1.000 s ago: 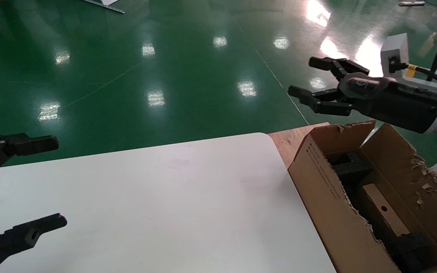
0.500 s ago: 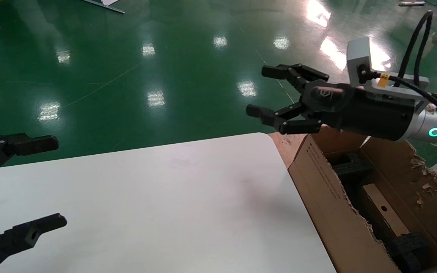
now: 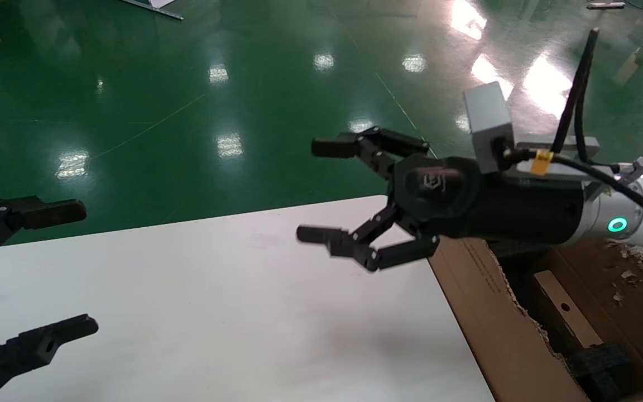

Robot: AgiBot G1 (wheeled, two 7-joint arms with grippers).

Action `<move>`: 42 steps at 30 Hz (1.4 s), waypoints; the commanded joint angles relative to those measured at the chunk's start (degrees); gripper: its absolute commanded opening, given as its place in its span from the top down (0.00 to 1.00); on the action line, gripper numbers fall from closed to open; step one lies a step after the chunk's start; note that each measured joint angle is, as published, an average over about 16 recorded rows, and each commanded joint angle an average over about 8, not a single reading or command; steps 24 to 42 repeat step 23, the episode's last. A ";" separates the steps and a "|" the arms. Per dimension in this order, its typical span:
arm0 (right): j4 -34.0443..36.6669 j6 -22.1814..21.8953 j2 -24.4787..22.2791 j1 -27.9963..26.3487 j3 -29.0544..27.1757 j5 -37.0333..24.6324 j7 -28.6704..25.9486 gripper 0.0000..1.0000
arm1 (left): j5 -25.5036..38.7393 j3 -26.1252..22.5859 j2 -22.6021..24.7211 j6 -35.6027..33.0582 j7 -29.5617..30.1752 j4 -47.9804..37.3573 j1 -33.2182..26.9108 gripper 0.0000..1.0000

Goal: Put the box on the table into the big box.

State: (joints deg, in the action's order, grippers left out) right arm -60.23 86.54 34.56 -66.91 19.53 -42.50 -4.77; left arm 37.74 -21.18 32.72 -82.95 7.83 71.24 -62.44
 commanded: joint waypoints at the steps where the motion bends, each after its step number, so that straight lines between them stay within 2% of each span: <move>1: -3.11 -0.20 0.11 1.25 -0.82 0.15 -1.39 0.00 | 0.00 0.00 0.00 0.00 0.00 0.00 0.00 0.00; 9: -13.77 -0.82 0.45 5.45 -3.56 0.66 -5.96 0.00 | -0.01 0.00 0.00 0.01 0.00 -0.01 0.00 0.00; 14: -16.56 -0.97 0.54 6.54 -4.29 0.82 -6.78 0.00 | -0.02 0.00 -0.01 0.02 0.00 -0.02 0.01 0.00; 42: -15.18 -0.99 0.54 6.09 -3.99 0.81 -6.38 0.00 | -0.02 0.00 -0.01 0.03 0.00 -0.02 0.01 0.00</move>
